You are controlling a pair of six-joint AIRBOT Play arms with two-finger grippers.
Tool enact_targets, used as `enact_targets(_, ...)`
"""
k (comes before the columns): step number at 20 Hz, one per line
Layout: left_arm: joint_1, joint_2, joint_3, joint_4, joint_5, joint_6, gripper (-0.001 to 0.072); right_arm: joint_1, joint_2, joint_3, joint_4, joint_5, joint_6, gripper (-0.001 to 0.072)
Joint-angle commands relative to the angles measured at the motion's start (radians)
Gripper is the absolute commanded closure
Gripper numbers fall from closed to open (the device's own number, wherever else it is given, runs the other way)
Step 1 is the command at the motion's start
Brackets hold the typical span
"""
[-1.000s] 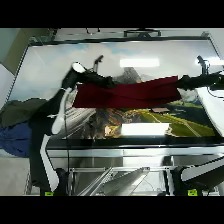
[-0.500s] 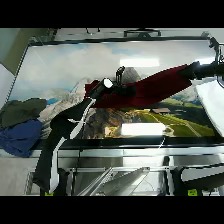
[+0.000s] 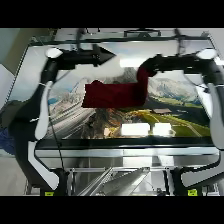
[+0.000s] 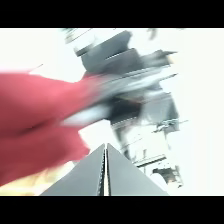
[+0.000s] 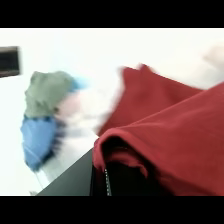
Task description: Fold the shirts.
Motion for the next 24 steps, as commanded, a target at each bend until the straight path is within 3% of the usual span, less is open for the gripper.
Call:
enact_targets(1,0.150,0.133,-0.018,-0.126,-0.190,0.045,0.0698,0.374,-0.099,0.001,0.116,-0.465,-0.076,0.0686)
enact_targets(3,0.182,0.160,-0.018,-0.125,-0.271,0.045,0.0697,0.572,-0.187,0.001,0.186,-0.811,-0.209,0.0683)
enact_targets(4,0.188,0.162,-0.018,-0.126,-0.311,0.045,0.0698,0.657,-0.235,0.003,0.213,-0.990,-0.248,0.0626)
enact_targets(6,0.192,0.164,-0.034,-0.134,-0.379,0.039,0.0698,0.752,-0.297,0.004,0.213,-1.204,-0.248,0.0183)
enact_targets(7,0.192,0.174,-0.065,-0.134,-0.381,0.037,0.0698,0.761,-0.304,0.003,0.212,-1.204,-0.248,0.0162)
enact_targets(10,0.192,0.214,-0.187,-0.133,-0.353,0.043,0.0699,0.714,-0.268,0.003,0.196,-1.063,-0.248,0.0164)
enact_targets(11,0.193,0.223,-0.215,-0.133,-0.344,0.050,0.0699,0.673,-0.243,0.003,0.186,-0.984,-0.248,0.0228)
enact_targets(12,0.206,0.232,-0.239,-0.132,-0.335,0.055,0.0699,0.621,-0.213,0.003,0.178,-0.877,-0.248,0.0409)
enact_targets(13,0.214,0.240,-0.259,-0.132,-0.333,0.060,0.0699,0.563,-0.182,0.003,0.148,-0.760,-0.245,0.0475)
enact_targets(15,0.233,0.261,-0.285,-0.131,-0.338,0.060,0.0700,0.423,-0.119,0.003,0.035,-0.521,-0.122,0.0470)
enact_targets(16,0.246,0.273,-0.295,-0.130,-0.340,0.061,0.0699,0.347,-0.096,0.003,-0.051,-0.411,-0.002,0.0380)
enact_targets(17,0.256,0.288,-0.306,-0.130,-0.340,0.068,0.0700,0.263,-0.078,0.003,-0.150,-0.295,0.119,0.0228)
enact_targets(18,0.264,0.306,-0.325,-0.130,-0.340,0.074,0.0699,0.185,-0.072,0.003,-0.231,-0.189,0.205,0.0157)
enact_targets(20,0.267,0.344,-0.372,-0.130,-0.340,0.086,0.0699,0.055,-0.086,0.003,-0.347,-0.063,0.301,0.0097)
enact_targets(24,0.264,0.407,-0.470,-0.130,-0.337,0.146,0.0699,-0.063,-0.184,0.003,-0.365,-0.032,0.305,0.0093)
